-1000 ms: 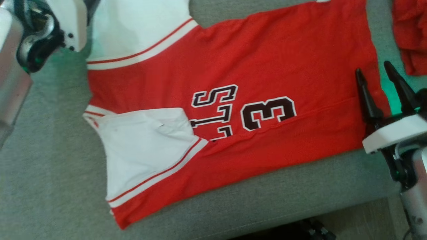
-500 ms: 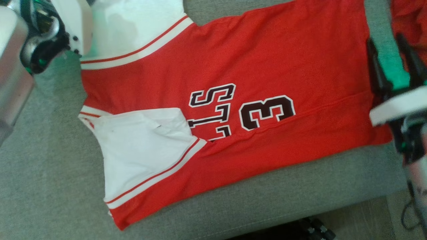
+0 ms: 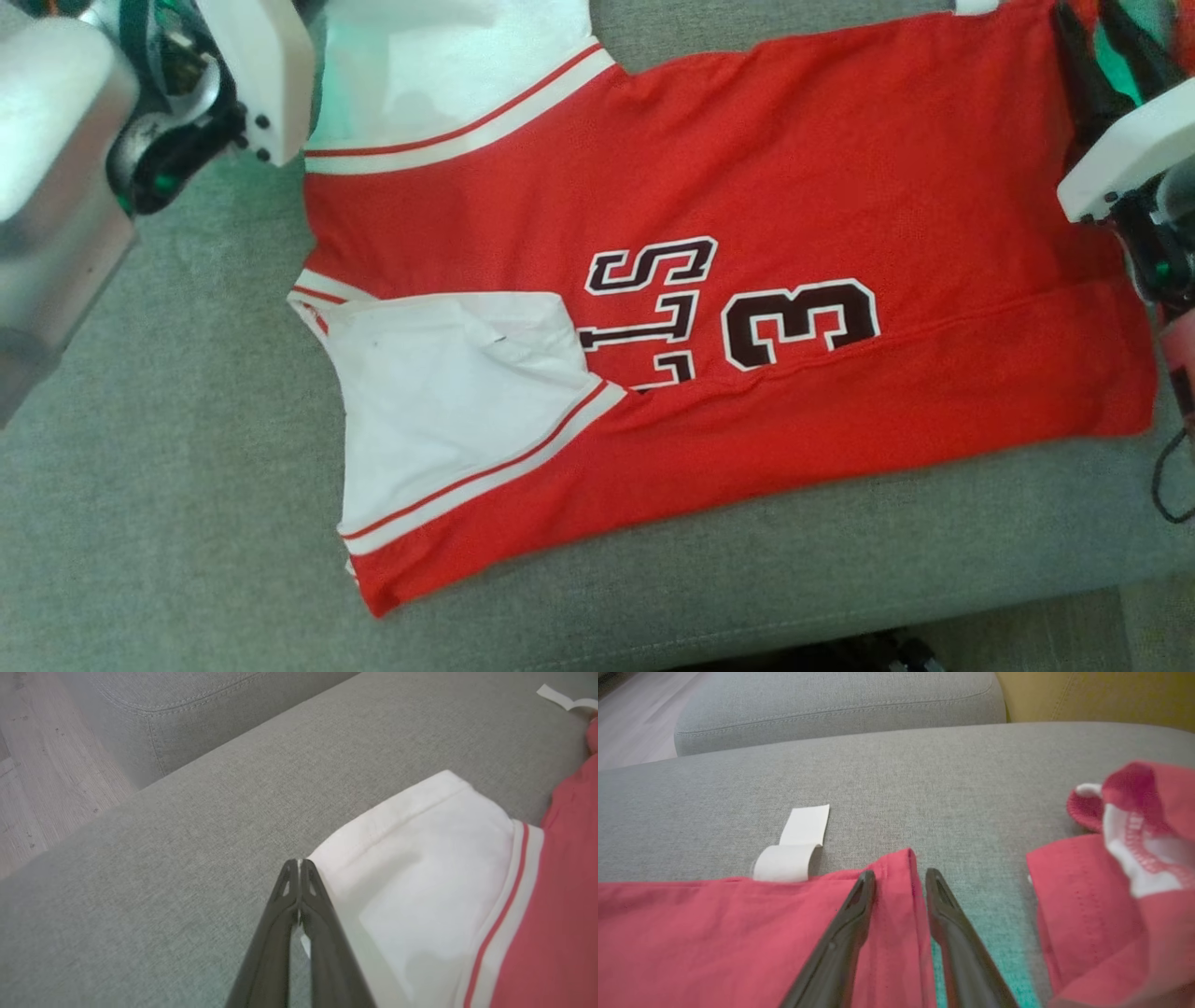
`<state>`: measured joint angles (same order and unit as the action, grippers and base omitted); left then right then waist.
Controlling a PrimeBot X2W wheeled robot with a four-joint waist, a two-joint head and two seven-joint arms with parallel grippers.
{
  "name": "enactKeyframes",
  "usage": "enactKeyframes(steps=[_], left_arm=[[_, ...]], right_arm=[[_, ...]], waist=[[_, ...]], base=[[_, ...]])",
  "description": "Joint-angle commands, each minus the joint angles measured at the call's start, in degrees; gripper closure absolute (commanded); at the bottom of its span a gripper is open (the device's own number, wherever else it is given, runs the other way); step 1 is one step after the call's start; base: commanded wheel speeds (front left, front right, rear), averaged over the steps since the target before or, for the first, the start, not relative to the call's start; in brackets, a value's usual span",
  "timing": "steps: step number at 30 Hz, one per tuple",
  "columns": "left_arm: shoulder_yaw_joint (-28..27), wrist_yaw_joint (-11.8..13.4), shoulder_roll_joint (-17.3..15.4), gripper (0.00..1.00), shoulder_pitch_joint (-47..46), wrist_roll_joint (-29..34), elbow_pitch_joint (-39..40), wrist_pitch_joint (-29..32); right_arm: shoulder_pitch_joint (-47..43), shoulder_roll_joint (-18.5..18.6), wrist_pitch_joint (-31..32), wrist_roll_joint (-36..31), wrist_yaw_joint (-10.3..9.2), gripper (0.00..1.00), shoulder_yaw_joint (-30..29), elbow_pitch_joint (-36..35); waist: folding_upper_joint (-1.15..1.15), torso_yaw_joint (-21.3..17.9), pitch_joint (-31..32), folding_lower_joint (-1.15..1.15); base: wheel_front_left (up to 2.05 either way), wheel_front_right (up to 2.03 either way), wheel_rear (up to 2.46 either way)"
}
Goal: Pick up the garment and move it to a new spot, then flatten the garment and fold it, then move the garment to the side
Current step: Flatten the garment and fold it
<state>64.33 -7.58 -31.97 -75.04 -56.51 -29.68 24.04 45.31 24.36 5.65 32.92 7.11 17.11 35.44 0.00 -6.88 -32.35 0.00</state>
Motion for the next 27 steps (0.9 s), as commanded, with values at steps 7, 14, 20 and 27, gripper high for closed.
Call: enactKeyframes(steps=[7, 14, 20, 27], left_arm=[[1.0, 0.1, -2.1, 1.0, -4.7, -1.9, -0.1, -1.7], [3.3, 0.1, -2.2, 1.0, -6.5, -2.9, -0.1, -5.0], [2.9, 0.1, -2.2, 1.0, -9.5, -2.1, -1.2, -13.5], [3.1, 0.1, -4.1, 1.0, -11.4, -2.0, 1.5, -20.2]], right_arm=[[3.1, 2.3, -1.5, 1.5, 0.37, 0.85, 3.4, 3.3], [5.6, 3.3, -3.9, 2.0, 0.37, 1.0, 5.5, 6.1], [8.2, 3.7, -9.5, 3.4, 0.37, 1.0, 4.4, 6.9], [6.8, 6.3, -12.9, 6.6, 0.37, 1.0, 3.6, 4.2]], waist=[[0.0, 0.8, 0.0, 0.0], [0.0, 1.1, -0.2, 0.0], [0.0, 1.2, 0.6, 0.0], [0.0, 1.8, 3.0, 0.0]], base=[[0.0, 0.0, 0.0], [0.0, 0.0, 0.0], [0.0, 0.0, 0.0], [0.0, 0.0, 0.0]])
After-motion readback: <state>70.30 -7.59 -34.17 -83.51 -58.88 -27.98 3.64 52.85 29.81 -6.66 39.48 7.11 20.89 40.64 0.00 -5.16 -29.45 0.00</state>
